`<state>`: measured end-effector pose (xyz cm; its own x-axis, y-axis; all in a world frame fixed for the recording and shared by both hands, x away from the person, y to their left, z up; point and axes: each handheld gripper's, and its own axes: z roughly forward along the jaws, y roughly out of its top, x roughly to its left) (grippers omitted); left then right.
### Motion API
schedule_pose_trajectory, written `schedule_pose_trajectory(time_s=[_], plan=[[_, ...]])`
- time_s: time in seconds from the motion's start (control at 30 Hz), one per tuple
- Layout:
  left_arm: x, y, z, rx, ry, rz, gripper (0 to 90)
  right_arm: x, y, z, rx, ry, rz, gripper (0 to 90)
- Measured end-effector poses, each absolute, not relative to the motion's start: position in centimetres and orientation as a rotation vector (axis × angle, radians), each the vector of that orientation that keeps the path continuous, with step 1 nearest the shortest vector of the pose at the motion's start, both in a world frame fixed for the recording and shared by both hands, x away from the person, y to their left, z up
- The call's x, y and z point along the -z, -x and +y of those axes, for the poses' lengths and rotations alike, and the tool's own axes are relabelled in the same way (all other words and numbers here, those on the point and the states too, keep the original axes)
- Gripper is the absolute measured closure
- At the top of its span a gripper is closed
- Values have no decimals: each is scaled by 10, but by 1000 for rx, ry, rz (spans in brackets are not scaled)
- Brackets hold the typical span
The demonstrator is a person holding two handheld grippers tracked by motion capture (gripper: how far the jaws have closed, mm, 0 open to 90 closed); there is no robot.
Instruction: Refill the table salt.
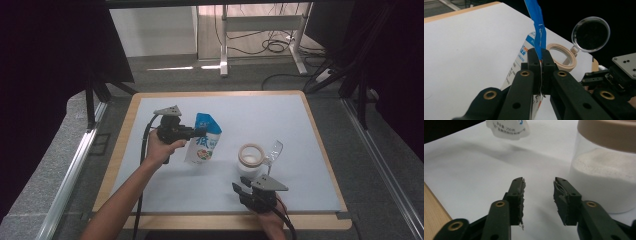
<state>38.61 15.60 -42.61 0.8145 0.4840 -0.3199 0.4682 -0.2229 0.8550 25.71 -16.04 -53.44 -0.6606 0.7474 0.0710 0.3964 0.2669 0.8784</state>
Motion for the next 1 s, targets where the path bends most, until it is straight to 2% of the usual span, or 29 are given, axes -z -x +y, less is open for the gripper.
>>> schedule_pose_trajectory(time_s=[0.37,1.0], plan=[[436,-385,188,-108,-1826,806,896,537,-258,-158,-1345,-1035,2214,709],[450,-381,235,-231,-1748,922,896,539,-260,-158,-1354,-1028,2230,709]])
